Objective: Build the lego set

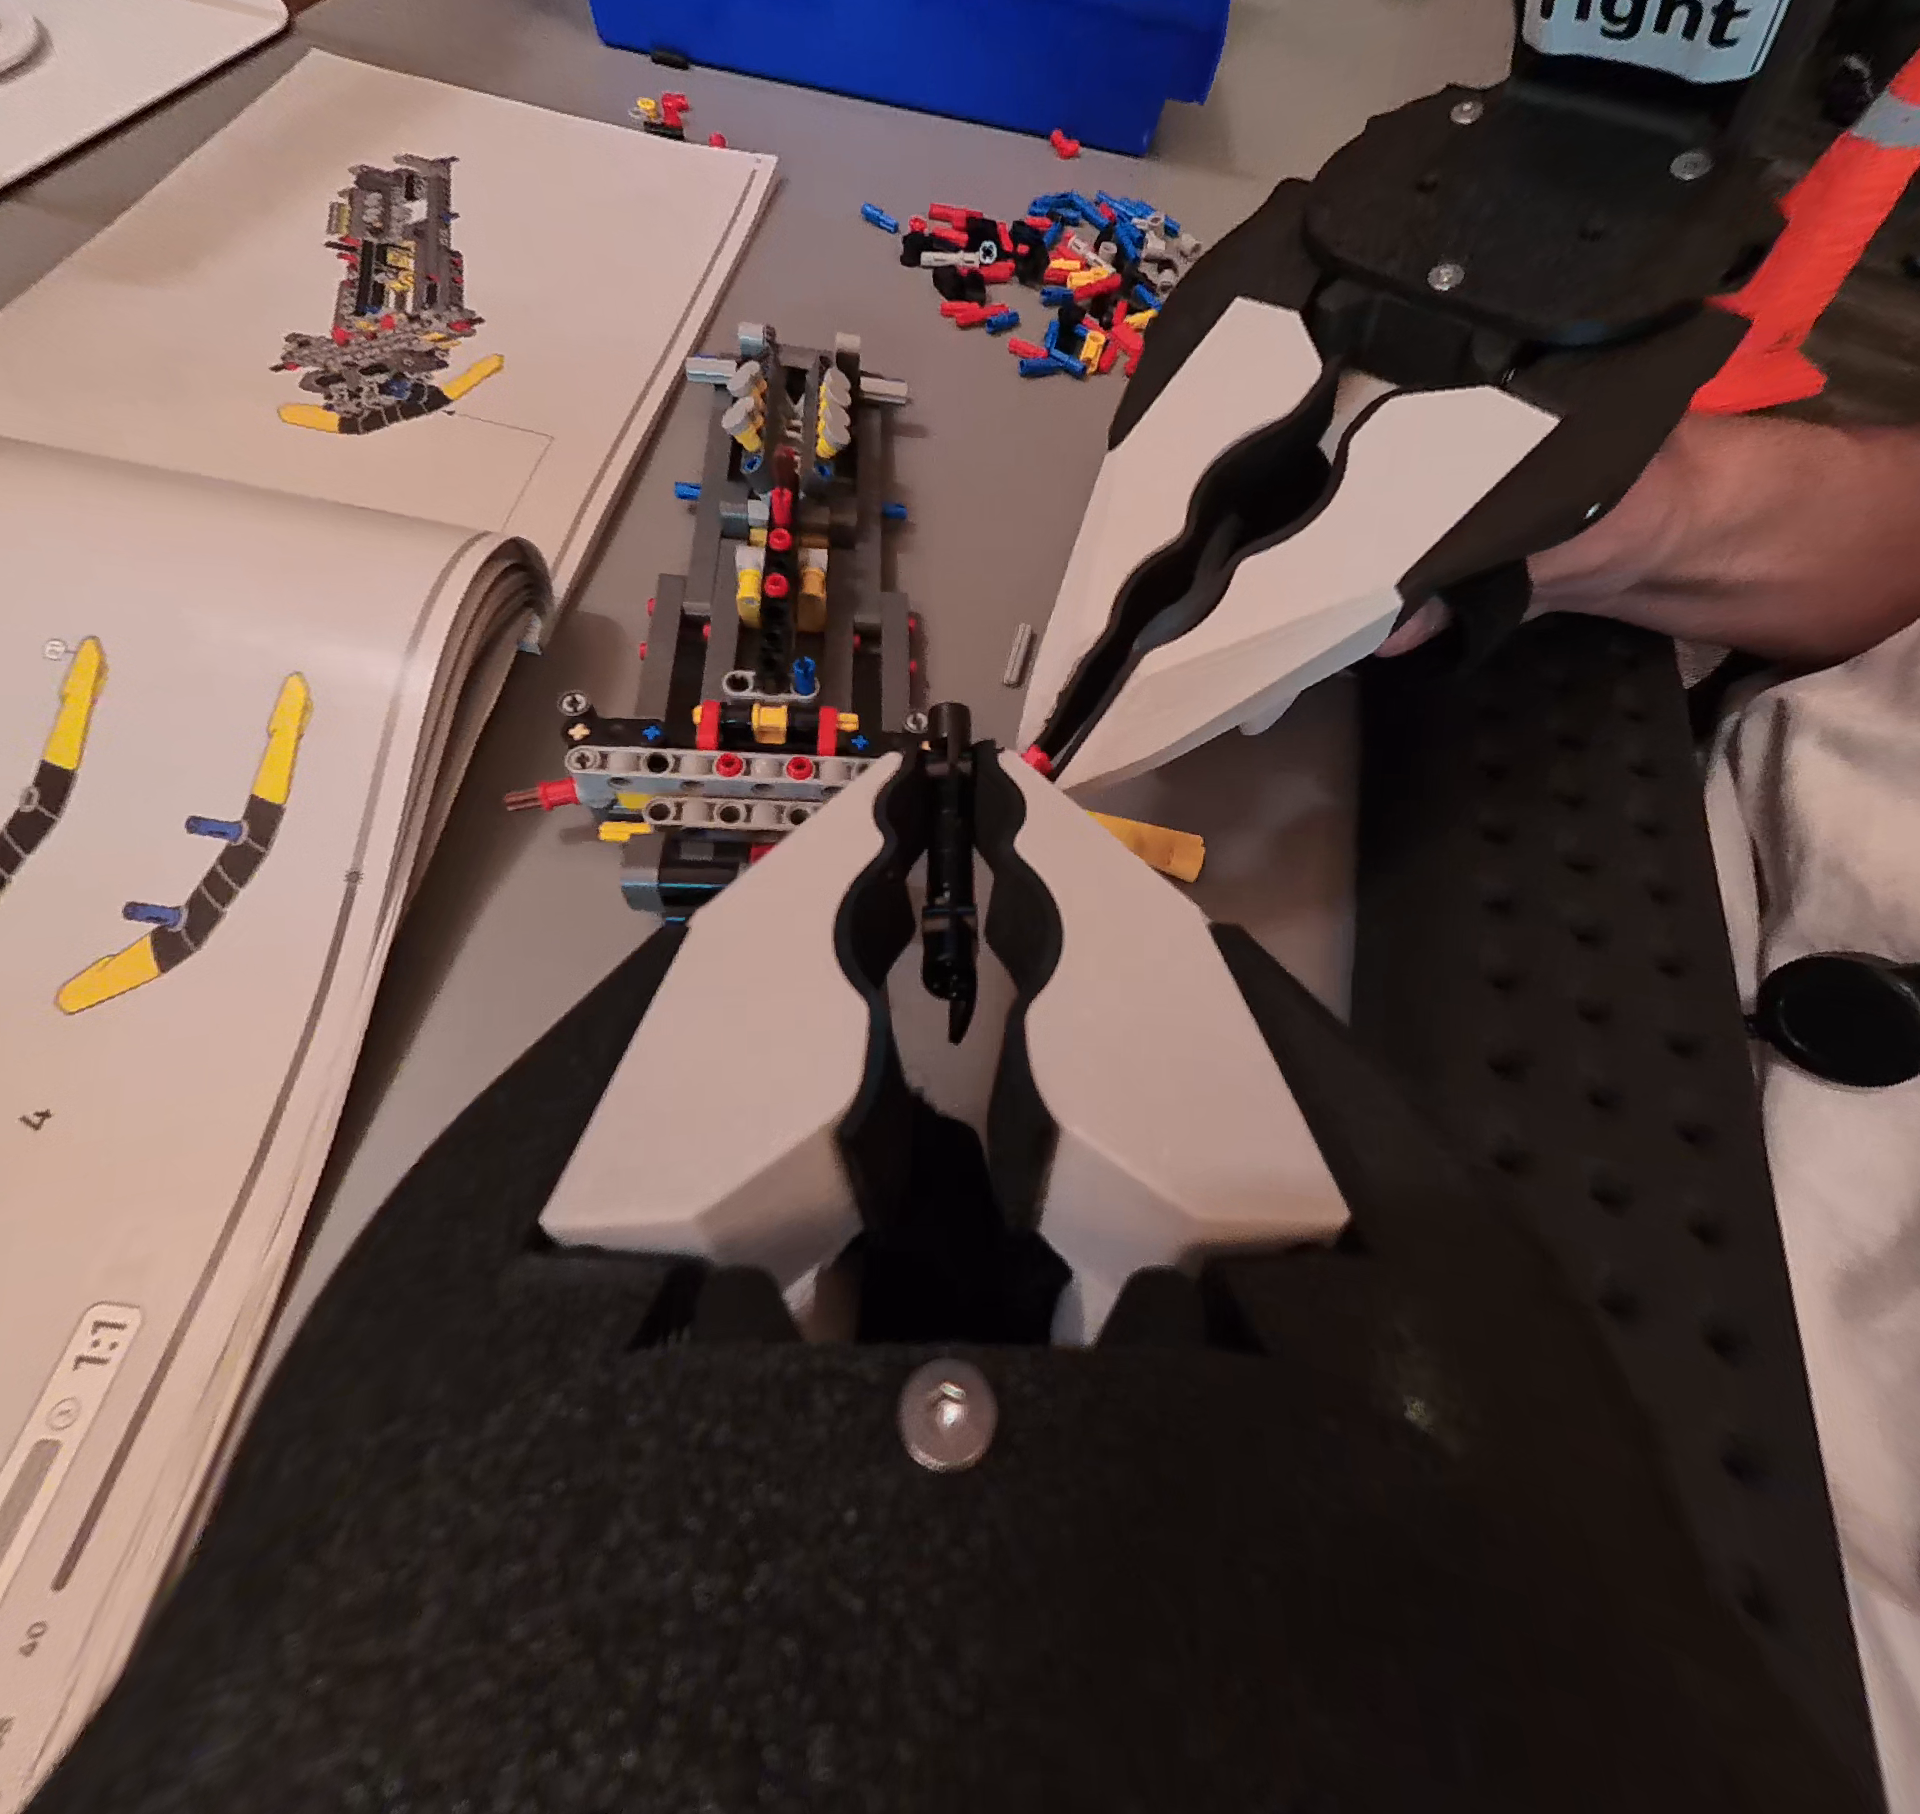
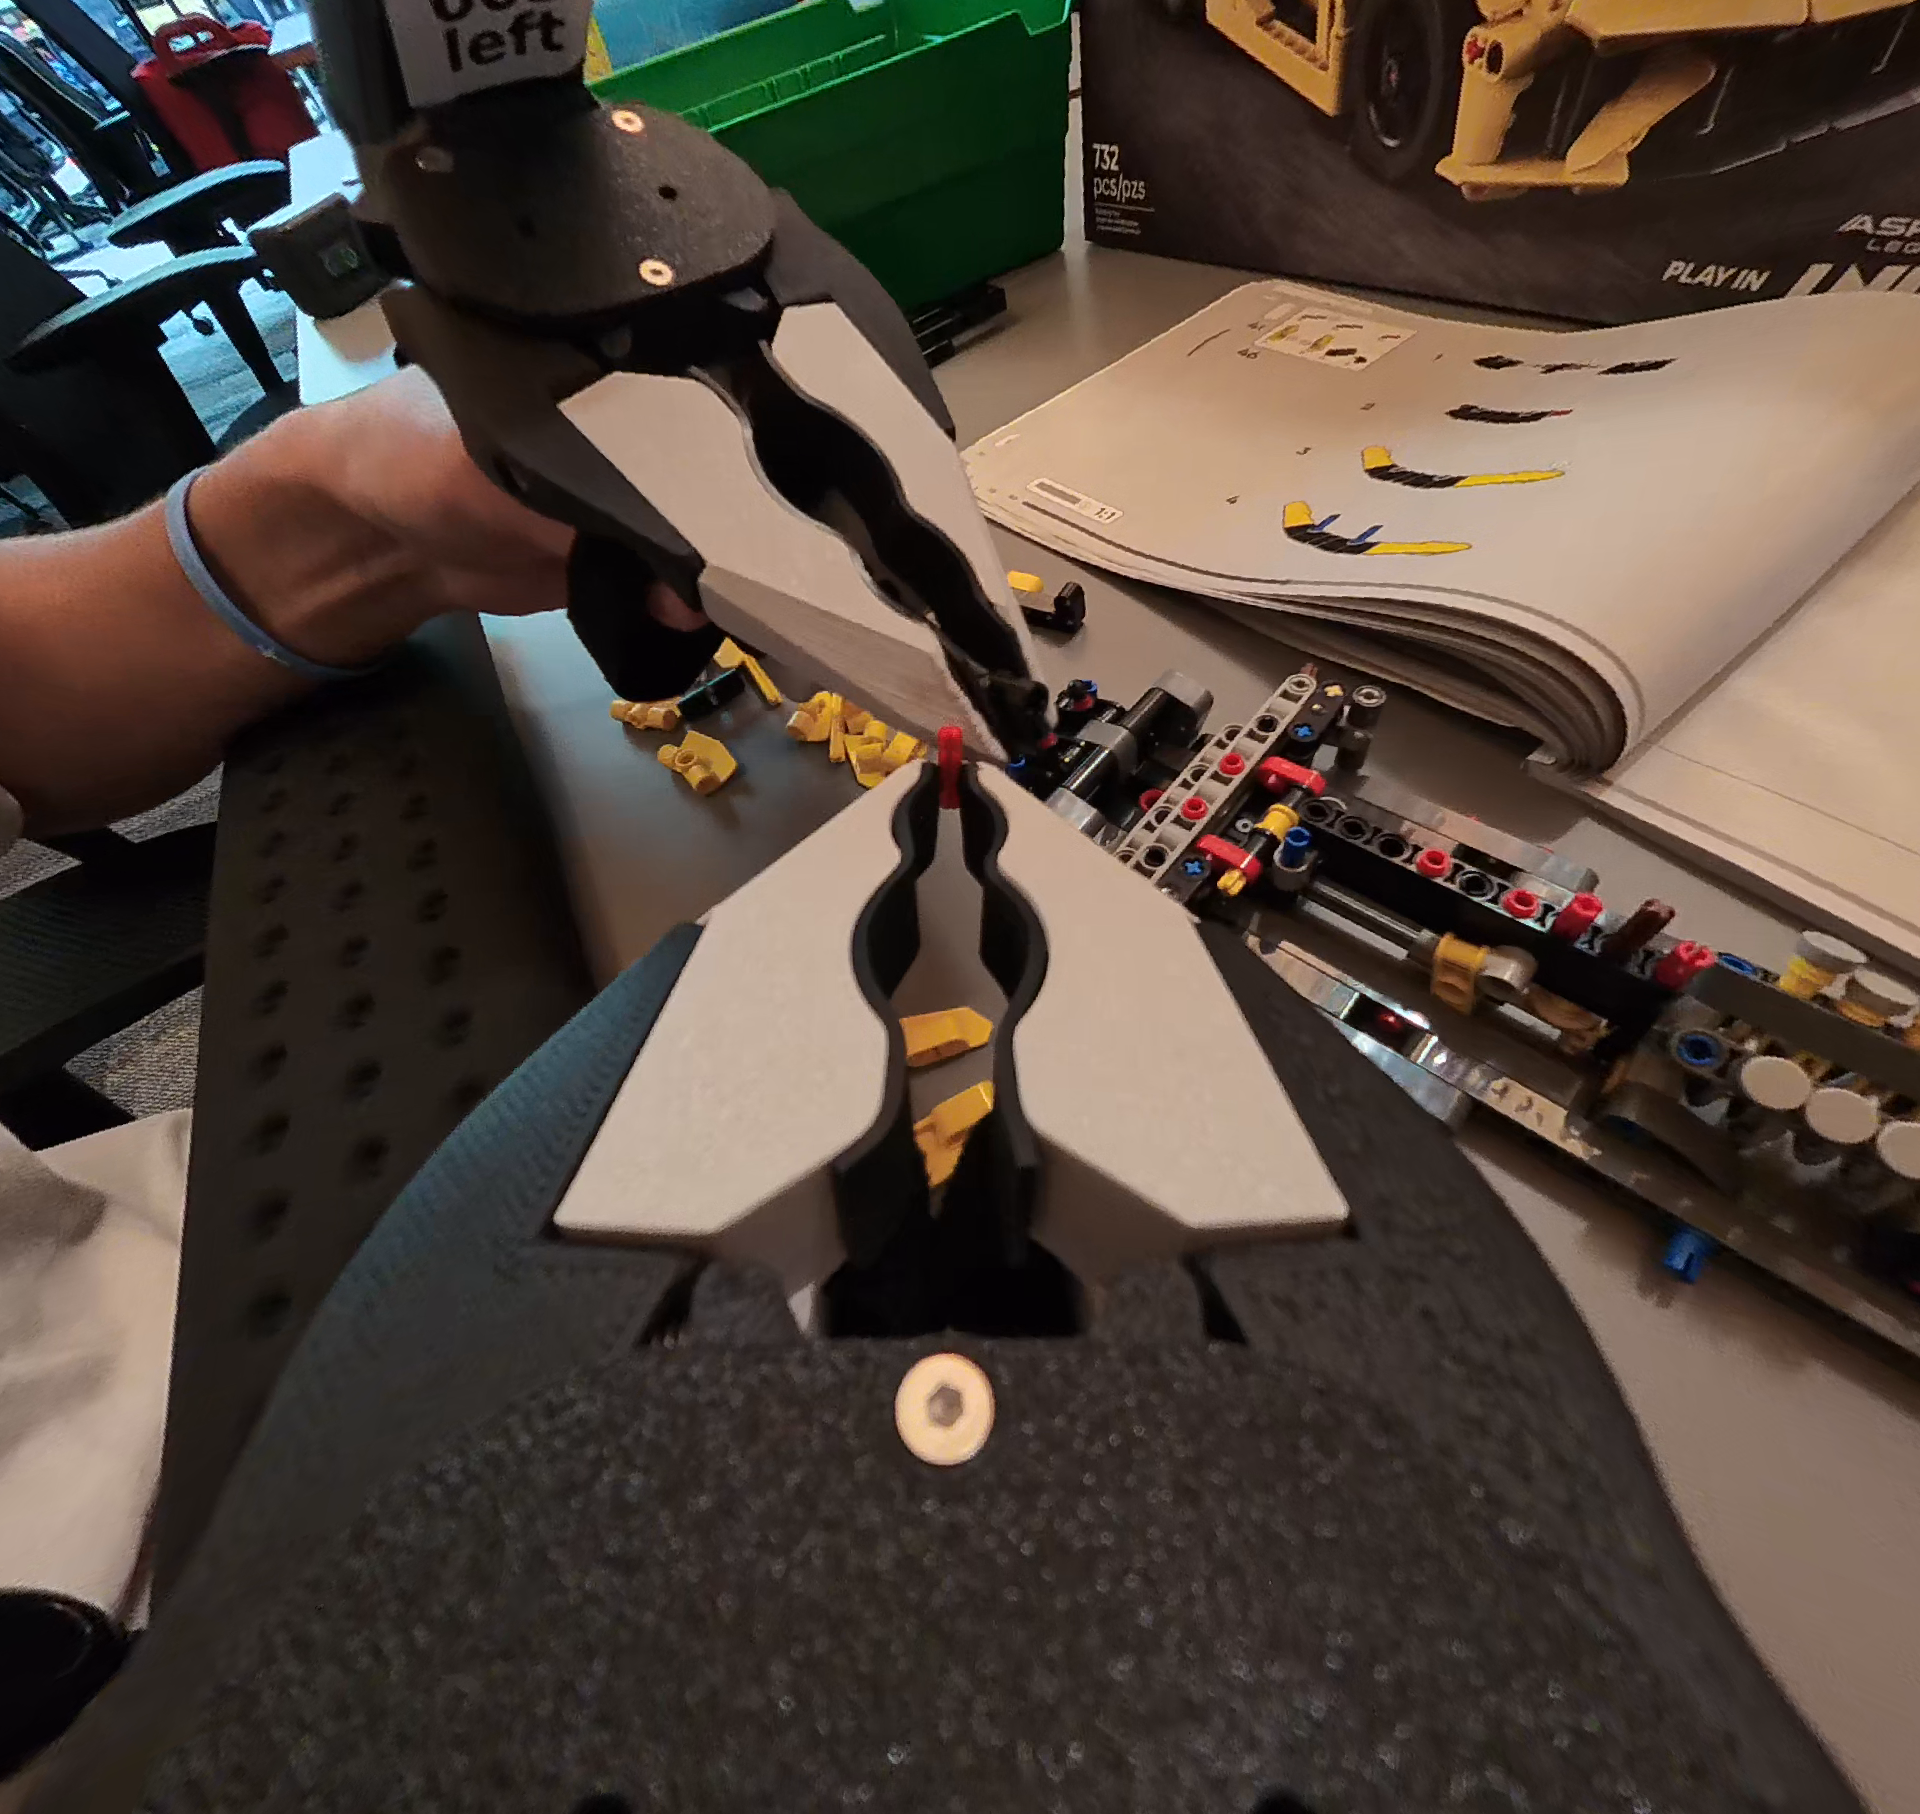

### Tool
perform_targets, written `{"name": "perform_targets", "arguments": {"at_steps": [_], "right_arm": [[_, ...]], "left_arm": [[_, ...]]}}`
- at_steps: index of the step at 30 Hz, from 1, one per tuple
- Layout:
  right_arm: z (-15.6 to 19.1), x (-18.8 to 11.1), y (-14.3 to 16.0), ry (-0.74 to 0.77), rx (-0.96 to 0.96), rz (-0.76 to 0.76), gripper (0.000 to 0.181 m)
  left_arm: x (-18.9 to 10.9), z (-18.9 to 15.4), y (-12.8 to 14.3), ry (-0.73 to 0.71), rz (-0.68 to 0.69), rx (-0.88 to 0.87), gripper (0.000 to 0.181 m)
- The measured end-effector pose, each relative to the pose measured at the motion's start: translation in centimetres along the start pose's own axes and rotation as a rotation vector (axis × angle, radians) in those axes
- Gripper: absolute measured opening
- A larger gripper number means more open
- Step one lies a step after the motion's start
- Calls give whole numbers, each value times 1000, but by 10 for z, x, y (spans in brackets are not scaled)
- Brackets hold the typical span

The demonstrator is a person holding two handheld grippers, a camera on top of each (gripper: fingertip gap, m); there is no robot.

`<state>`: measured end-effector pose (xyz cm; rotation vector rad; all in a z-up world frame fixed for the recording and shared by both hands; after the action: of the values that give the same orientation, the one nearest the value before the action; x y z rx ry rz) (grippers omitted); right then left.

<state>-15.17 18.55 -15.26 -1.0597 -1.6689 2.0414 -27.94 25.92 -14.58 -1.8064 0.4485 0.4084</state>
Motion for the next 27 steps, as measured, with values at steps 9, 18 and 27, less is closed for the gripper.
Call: {"name": "perform_targets", "arguments": {"at_steps": [9,18,27], "right_arm": [[0,1,2,-5,6,22,3],[-5,2,5,12,37,37,3],[-6,0,4,1,61,19,3]], "left_arm": [[4,-3,0,-28,6,33,6],[-1,-5,-4,-64,-23,87,6],[-1,-7,-5,-35,-37,82,6]]}}
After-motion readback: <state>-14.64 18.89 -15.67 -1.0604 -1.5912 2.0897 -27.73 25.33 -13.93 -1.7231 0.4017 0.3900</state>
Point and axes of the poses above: each gripper's, where its closed fingertips meet, x out along the fingers, y out of its underside, z = x × y across the jaws, the point moved 9 cm from there along -x, back along the fingers, and after that the axes turned 8 degrees about -x, right-handed, at the moved point
